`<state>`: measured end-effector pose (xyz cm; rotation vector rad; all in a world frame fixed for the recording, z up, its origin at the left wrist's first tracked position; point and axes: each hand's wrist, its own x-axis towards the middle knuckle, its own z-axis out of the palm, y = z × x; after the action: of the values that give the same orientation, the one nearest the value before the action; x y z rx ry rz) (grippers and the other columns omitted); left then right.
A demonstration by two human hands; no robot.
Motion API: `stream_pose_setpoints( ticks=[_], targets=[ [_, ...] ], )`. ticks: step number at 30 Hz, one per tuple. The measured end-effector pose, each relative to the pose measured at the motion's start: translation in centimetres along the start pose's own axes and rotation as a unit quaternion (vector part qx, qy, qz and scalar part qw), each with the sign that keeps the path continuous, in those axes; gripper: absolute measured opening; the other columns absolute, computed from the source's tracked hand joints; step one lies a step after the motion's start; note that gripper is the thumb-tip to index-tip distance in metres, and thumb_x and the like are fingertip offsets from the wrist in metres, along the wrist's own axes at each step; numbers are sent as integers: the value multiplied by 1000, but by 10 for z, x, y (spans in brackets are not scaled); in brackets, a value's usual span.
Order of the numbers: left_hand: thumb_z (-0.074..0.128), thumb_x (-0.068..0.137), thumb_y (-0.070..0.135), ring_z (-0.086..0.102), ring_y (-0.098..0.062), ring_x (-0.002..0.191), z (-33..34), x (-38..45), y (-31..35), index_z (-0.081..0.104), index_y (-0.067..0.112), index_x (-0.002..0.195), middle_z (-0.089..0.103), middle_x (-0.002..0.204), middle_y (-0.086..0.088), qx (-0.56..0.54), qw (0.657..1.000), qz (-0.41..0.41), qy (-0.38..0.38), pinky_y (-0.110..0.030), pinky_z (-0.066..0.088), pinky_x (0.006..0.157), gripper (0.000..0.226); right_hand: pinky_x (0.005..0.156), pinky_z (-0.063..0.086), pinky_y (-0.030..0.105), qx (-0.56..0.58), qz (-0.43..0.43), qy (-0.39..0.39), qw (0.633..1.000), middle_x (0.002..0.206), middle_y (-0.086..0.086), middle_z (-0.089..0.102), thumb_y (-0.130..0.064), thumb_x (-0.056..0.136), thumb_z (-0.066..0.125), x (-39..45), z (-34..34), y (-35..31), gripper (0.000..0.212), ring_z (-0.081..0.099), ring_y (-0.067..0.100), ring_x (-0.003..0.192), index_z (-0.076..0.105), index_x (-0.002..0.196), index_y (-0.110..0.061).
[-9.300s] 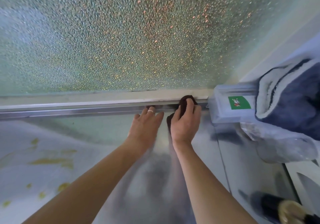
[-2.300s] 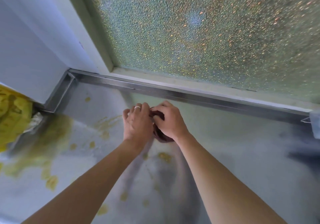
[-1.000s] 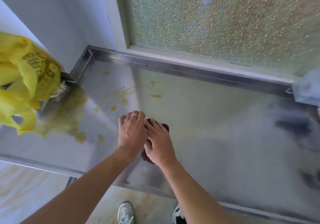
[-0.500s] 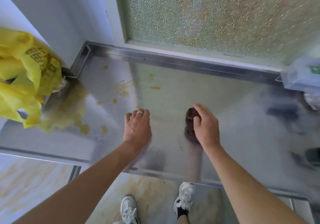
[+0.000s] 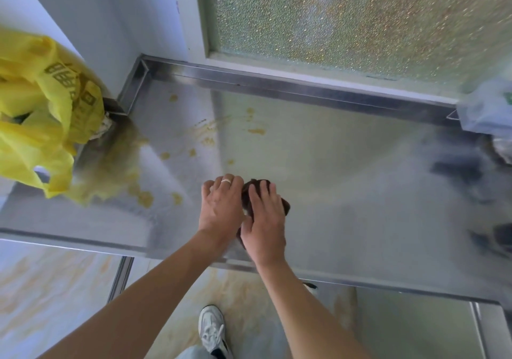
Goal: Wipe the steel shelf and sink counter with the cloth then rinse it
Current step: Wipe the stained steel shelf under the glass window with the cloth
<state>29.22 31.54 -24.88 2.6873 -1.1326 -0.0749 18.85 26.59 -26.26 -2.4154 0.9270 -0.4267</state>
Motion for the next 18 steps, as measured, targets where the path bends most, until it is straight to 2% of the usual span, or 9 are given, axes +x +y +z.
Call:
stream_pose_setpoints(
  ticks=[4, 8, 10, 12, 15, 18],
  targets=[
    [52, 86, 14, 59, -20, 85, -4, -11, -6, 55, 17, 94, 60, 90, 2, -21, 998, -47, 18, -34, 38, 91, 9, 118, 33, 44, 18, -35, -2, 999, 143, 10, 58, -22, 98, 55, 5, 11, -13, 42, 41, 31, 145, 61, 136, -8],
    [58, 81, 11, 58, -21, 90, -6, -18, -5, 54, 18, 97, 59, 94, 1, 4, 1000, -17, 15, -34, 37, 91, 19, 120, 32, 44, -10, -85, -45, 995, 155, 9, 47, -18, 99, 48, 1, -2, 9, 46, 34, 28, 150, 55, 144, -11],
    [61, 75, 6, 59, -21, 92, -6, -19, -2, 56, 19, 98, 59, 96, 1, 13, 1000, 9, 17, -35, 36, 91, 27, 119, 34, 45, -40, -87, -34, 995, 155, 9, 47, -9, 94, 52, -4, -15, 28, 50, 36, 28, 149, 55, 144, -12],
    [62, 71, 5, 59, -23, 93, -5, -17, 4, 59, 18, 100, 61, 99, -1, 16, 999, 22, 17, -35, 33, 91, 32, 118, 36, 48, -56, -64, -6, 996, 154, 10, 48, -2, 89, 53, -10, -34, 52, 55, 38, 31, 148, 57, 143, -10],
    [63, 76, 10, 60, -24, 92, -2, -17, 9, 59, 18, 98, 61, 97, -2, 20, 999, 21, 15, -35, 32, 89, 24, 114, 39, 53, -81, -18, 29, 996, 153, 14, 48, 5, 83, 56, -19, -66, 98, 60, 40, 36, 146, 57, 142, -7],
    [62, 78, 12, 59, -24, 91, 1, -22, 11, 58, 18, 97, 60, 96, -2, 26, 999, 29, 12, -36, 33, 87, 20, 113, 39, 57, -115, 66, 74, 988, 153, 19, 47, 6, 83, 52, -34, -89, 131, 60, 40, 40, 145, 54, 143, -2]
  ],
)
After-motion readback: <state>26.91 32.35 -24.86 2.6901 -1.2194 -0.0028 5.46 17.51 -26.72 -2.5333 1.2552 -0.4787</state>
